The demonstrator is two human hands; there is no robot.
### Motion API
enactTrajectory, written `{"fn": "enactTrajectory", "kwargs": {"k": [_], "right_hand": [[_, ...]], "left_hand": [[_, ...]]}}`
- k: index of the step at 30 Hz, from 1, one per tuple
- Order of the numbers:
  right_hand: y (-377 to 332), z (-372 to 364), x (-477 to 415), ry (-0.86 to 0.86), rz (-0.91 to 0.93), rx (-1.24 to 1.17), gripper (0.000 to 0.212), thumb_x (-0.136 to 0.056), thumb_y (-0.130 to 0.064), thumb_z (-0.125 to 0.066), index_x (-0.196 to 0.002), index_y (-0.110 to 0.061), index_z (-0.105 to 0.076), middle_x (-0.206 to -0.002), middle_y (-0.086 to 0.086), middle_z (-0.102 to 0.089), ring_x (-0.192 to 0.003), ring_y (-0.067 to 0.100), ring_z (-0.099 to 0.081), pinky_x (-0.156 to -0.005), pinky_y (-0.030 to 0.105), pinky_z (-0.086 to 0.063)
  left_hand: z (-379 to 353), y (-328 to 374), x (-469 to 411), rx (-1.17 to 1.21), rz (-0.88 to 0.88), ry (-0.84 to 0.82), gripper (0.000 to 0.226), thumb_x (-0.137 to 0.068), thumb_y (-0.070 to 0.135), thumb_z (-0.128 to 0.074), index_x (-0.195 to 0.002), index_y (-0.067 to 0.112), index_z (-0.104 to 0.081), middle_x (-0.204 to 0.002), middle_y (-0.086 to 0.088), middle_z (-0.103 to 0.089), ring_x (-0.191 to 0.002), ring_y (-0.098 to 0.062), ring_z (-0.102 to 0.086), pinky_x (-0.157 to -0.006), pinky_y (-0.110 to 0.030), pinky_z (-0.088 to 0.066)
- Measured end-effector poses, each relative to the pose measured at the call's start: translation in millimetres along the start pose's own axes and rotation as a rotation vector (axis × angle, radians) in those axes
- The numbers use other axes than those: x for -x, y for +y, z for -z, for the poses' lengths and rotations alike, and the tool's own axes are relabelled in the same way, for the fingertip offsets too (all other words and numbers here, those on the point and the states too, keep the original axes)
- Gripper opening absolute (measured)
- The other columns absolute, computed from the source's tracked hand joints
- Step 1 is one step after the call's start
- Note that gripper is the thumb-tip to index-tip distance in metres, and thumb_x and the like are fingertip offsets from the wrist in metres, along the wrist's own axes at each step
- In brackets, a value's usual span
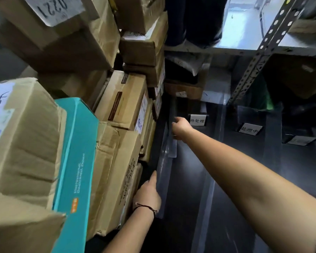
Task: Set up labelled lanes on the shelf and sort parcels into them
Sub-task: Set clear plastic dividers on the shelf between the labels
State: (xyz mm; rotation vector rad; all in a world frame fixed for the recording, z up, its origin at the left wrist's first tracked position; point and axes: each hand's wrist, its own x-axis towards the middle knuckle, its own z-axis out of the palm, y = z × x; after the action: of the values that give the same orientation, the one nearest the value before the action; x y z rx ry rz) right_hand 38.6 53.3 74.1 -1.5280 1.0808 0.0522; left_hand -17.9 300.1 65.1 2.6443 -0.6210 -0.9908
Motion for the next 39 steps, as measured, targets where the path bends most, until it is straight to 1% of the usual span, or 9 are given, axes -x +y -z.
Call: {"fn": "enactTrajectory", "kwargs": {"k": [5, 12, 16, 19, 29, 32, 34, 36, 39], "right_hand": [[-1, -1, -8, -0.056, 0.006, -0.02, 0.059, -0.102, -0.001, -0.036, -0.158, -0.018, -0.029, -0.141, 0.015, -0.051, -0.104, 0.032, -0.063, -0.074, 0.034, -0.056], [24, -8, 3, -0.122, -0.066, 0.022, 0.055, -0.099, -0.011, -0.036, -0.154, -0.017, -0.034, -0.094, 0.01, -0.053, -0.07, 0.022, -0.052, -0.056, 0.032, -0.047], [45, -9, 36, -0.135, -0.074, 0.051, 0.038, -0.1, -0.009, -0.037, -0.135, -0.003, -0.05, -0.101, 0.016, -0.056, -0.084, 0.032, -0.058, -0.074, 0.043, -0.057], [63, -13, 71, -0.158, -0.111, 0.097, 0.041, -0.101, -0.013, -0.037, -0.141, -0.01, -0.048, -0.113, 0.018, -0.061, -0.091, 0.033, -0.063, -0.087, 0.049, -0.058], [126, -59, 166, -0.132, -0.145, 0.126, 0.053, -0.099, -0.02, -0.039, -0.152, -0.024, -0.038, -0.098, 0.008, -0.058, -0.079, 0.023, -0.057, -0.07, 0.035, -0.05], [135, -79, 178, -0.116, -0.077, 0.107, 0.059, -0.099, -0.023, -0.043, -0.156, -0.031, -0.031, -0.12, 0.004, -0.055, -0.076, 0.017, -0.057, -0.072, 0.035, -0.051], [135, -90, 178, -0.094, 0.0, 0.139, 0.061, -0.102, -0.03, -0.045, -0.159, -0.032, -0.024, -0.147, 0.007, -0.048, -0.104, 0.022, -0.064, -0.092, 0.036, -0.051], [129, -100, 175, -0.063, 0.049, 0.169, 0.063, -0.104, -0.036, -0.045, -0.16, -0.032, -0.018, -0.16, 0.007, -0.037, -0.137, 0.028, -0.049, -0.11, 0.038, -0.043], [119, -113, 168, -0.047, 0.042, 0.127, 0.063, -0.106, -0.037, -0.042, -0.162, -0.028, -0.014, -0.163, 0.009, -0.033, -0.129, 0.029, -0.054, -0.104, 0.039, -0.045]], "left_hand": [[2, 4, -5, 0.012, 0.043, 0.0, 0.076, -0.092, 0.006, -0.039, -0.155, 0.043, -0.015, -0.138, -0.001, -0.053, -0.115, -0.026, -0.06, -0.098, -0.043, -0.051], [5, 11, -2, -0.112, 0.072, -0.031, 0.077, -0.096, 0.007, -0.041, -0.157, 0.04, -0.007, -0.121, -0.007, -0.061, -0.102, -0.028, -0.064, -0.088, -0.039, -0.054], [8, 12, 5, -0.157, 0.068, -0.053, 0.078, -0.096, 0.007, -0.041, -0.157, 0.039, -0.005, -0.119, -0.009, -0.063, -0.103, -0.029, -0.063, -0.088, -0.039, -0.054], [8, 7, 14, -0.176, 0.054, -0.065, 0.077, -0.095, 0.007, -0.039, -0.158, 0.038, -0.006, -0.123, -0.012, -0.062, -0.107, -0.031, -0.062, -0.092, -0.041, -0.053], [-1, -36, 67, -0.428, -0.013, -0.055, 0.082, -0.094, 0.005, -0.048, -0.159, 0.027, -0.003, -0.124, -0.011, -0.062, -0.115, -0.03, -0.061, -0.091, -0.039, -0.05], [-6, -54, 84, -0.421, -0.034, -0.053, 0.08, -0.095, 0.003, -0.044, -0.159, 0.025, -0.002, -0.125, -0.012, -0.062, -0.116, -0.03, -0.06, -0.094, -0.041, -0.05], [-8, -65, 91, -0.41, -0.044, -0.057, 0.079, -0.096, 0.002, -0.043, -0.159, 0.025, -0.002, -0.127, -0.013, -0.061, -0.117, -0.03, -0.06, -0.095, -0.041, -0.049], [-6, -73, 93, -0.408, -0.047, -0.051, 0.077, -0.097, 0.001, -0.04, -0.159, 0.027, -0.003, -0.128, -0.014, -0.061, -0.117, -0.031, -0.06, -0.095, -0.041, -0.048], [-3, -77, 94, -0.405, -0.05, -0.062, 0.075, -0.097, 0.001, -0.037, -0.159, 0.029, -0.004, -0.132, -0.016, -0.058, -0.118, -0.032, -0.06, -0.097, -0.042, -0.047]]}}
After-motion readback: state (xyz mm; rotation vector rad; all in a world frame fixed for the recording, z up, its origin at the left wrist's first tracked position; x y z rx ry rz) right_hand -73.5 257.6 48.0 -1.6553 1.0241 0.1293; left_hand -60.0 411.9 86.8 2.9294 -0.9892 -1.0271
